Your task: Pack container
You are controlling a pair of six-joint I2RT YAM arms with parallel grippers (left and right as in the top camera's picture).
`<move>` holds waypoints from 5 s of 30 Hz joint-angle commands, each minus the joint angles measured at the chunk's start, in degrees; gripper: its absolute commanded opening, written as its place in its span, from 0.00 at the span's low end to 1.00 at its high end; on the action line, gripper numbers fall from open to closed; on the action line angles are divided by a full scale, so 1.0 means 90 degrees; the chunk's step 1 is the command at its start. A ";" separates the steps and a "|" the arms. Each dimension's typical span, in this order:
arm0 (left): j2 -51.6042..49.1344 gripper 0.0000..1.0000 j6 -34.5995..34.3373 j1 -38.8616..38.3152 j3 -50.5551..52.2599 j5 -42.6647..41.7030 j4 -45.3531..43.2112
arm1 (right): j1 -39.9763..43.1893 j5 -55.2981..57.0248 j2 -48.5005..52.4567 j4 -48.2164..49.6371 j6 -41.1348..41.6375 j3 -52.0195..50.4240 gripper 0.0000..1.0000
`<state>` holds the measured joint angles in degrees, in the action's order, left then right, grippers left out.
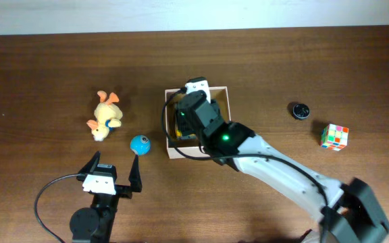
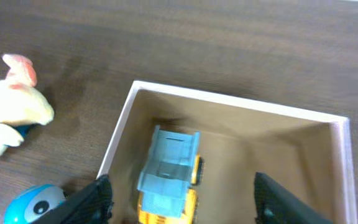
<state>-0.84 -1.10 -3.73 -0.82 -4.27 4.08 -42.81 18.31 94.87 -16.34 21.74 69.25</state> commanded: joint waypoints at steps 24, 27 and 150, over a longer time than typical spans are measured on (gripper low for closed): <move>0.0061 0.99 0.0100 0.0034 0.0034 -0.0049 0.0007 | 0.0476 0.0087 0.1222 -0.0413 -0.0029 0.0121 0.55; 0.0061 0.99 0.0100 0.0034 0.0034 -0.0049 0.0007 | 0.0481 0.0090 0.1411 -0.0345 -0.0032 0.0121 0.55; 0.0061 0.99 0.0100 0.0034 0.0034 -0.0049 0.0007 | -0.0046 -0.0753 0.1462 -0.2186 0.1015 0.0891 0.56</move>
<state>-0.84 -1.10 -3.70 -0.82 -4.27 4.08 -42.78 12.14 109.56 -36.67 28.67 76.09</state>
